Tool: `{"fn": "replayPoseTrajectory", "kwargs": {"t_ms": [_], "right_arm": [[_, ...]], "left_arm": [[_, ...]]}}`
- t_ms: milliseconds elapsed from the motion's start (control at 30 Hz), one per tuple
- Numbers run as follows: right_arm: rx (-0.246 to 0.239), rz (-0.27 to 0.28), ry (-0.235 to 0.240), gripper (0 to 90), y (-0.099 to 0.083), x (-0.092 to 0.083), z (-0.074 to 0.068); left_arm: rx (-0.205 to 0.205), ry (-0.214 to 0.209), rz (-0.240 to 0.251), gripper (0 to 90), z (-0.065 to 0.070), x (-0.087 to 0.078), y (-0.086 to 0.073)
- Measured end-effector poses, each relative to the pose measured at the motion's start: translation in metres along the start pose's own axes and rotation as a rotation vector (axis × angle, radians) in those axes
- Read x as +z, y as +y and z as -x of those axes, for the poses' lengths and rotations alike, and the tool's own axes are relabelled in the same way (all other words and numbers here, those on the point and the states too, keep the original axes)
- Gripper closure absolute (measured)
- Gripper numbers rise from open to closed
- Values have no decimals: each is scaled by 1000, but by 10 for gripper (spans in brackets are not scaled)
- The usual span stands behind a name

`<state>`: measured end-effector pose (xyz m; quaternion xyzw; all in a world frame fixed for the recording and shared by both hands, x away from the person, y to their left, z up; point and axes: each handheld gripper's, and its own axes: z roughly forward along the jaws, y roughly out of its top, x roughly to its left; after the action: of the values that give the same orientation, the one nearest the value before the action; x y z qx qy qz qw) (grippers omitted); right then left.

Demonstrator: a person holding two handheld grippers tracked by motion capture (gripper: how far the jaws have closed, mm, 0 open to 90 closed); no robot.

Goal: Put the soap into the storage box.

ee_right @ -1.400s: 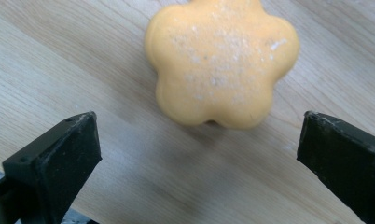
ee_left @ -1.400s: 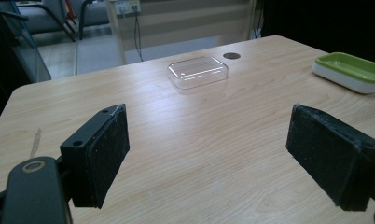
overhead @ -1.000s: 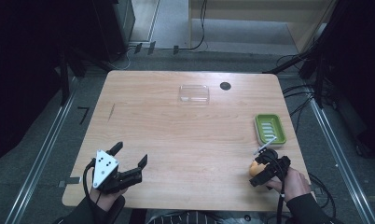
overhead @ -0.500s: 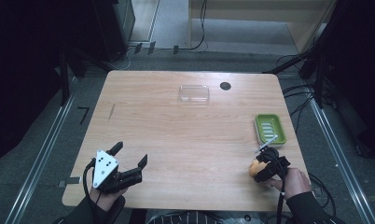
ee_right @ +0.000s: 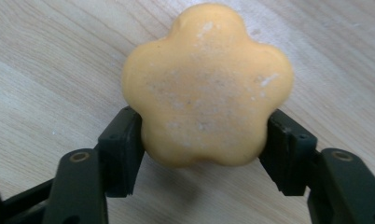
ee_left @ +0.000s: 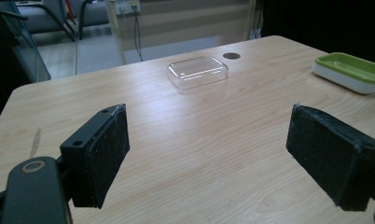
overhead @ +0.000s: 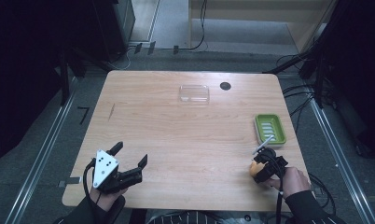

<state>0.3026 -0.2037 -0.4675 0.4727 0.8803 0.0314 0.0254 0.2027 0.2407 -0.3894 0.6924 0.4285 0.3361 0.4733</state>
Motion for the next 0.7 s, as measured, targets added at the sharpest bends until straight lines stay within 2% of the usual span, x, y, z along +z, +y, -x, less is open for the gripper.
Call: {"fn": "replayPoseTrajectory", "kwargs": {"t_ms": [300, 433, 700], "right_arm": [[-10, -18, -14, 397, 3, 0, 0], [5, -12, -10, 400, 3, 0, 0], [-19, 18, 11, 402, 2, -2, 0]], "left_arm": [[-1, 0, 0, 137, 0, 0, 0], [-1, 1, 1, 137, 0, 0, 0], [-3, 1, 3, 137, 0, 0, 0]]}}
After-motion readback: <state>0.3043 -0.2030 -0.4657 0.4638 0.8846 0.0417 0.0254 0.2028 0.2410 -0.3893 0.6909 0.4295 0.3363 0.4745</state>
